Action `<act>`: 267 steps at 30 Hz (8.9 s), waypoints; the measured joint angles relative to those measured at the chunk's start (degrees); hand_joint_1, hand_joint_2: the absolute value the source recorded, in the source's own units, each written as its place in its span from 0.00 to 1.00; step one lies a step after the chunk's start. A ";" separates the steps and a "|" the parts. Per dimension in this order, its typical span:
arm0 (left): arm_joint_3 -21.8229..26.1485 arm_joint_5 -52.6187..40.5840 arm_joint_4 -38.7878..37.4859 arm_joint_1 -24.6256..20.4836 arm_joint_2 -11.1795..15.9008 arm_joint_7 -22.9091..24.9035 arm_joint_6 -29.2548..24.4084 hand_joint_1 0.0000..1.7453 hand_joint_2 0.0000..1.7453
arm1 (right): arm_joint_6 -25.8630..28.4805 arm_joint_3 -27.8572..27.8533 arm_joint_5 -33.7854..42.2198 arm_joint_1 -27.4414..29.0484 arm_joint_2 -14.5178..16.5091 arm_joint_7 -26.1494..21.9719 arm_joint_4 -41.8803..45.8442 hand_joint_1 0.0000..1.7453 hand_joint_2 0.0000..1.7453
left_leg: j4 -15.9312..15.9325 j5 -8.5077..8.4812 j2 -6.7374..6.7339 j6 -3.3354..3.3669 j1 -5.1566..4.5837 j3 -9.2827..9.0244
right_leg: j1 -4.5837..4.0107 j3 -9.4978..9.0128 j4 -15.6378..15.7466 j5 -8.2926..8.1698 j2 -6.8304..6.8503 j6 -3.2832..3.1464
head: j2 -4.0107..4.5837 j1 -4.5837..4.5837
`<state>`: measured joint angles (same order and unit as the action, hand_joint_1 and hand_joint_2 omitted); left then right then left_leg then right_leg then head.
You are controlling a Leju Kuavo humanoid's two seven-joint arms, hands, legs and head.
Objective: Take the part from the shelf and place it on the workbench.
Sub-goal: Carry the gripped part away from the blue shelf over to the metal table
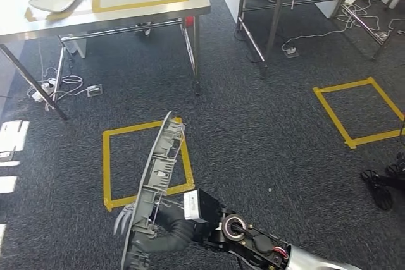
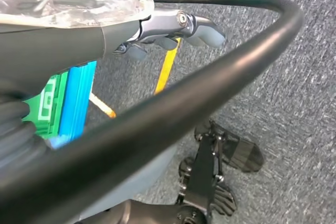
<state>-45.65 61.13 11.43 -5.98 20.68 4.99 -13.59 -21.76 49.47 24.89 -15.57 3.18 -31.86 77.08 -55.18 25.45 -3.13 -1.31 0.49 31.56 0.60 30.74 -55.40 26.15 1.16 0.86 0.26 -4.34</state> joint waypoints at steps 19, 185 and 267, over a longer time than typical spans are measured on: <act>0.01 0.08 0.00 0.09 0.01 0.21 -0.27 0.00 1.00 | -0.41 0.21 -0.07 -0.22 0.01 0.01 -0.02 1.00 1.00 | -0.49 0.16 2.72 0.80 1.43 0.44 | 1.34 5.58 -10.45 5.33 -2.30 2.50 | 0.00 0.20; 1.52 -1.48 -0.11 0.28 1.63 1.12 -0.57 0.00 1.00 | -2.75 1.41 -2.70 -2.07 1.79 -3.16 -5.02 1.00 1.00 | 0.31 2.00 3.85 0.13 0.08 -2.07 | -0.08 1.44 -1.17 -0.33 -1.65 -0.03 | 0.00 0.36; 1.74 -1.40 0.04 0.79 1.60 1.58 -0.24 0.00 1.00 | 0.85 -1.25 1.32 -1.49 2.00 -4.06 -4.81 1.00 1.00 | -0.49 -0.83 3.43 0.80 1.29 1.46 | 1.08 0.38 -5.96 5.41 -1.83 1.78 | 0.00 1.25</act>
<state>-43.91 59.73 11.47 -5.20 22.27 6.57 -13.84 -20.92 48.22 26.21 -17.06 5.18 -35.92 72.27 -55.67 24.61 0.30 -0.50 1.77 33.02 1.68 31.12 -61.36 31.56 -0.67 2.64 0.26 -3.09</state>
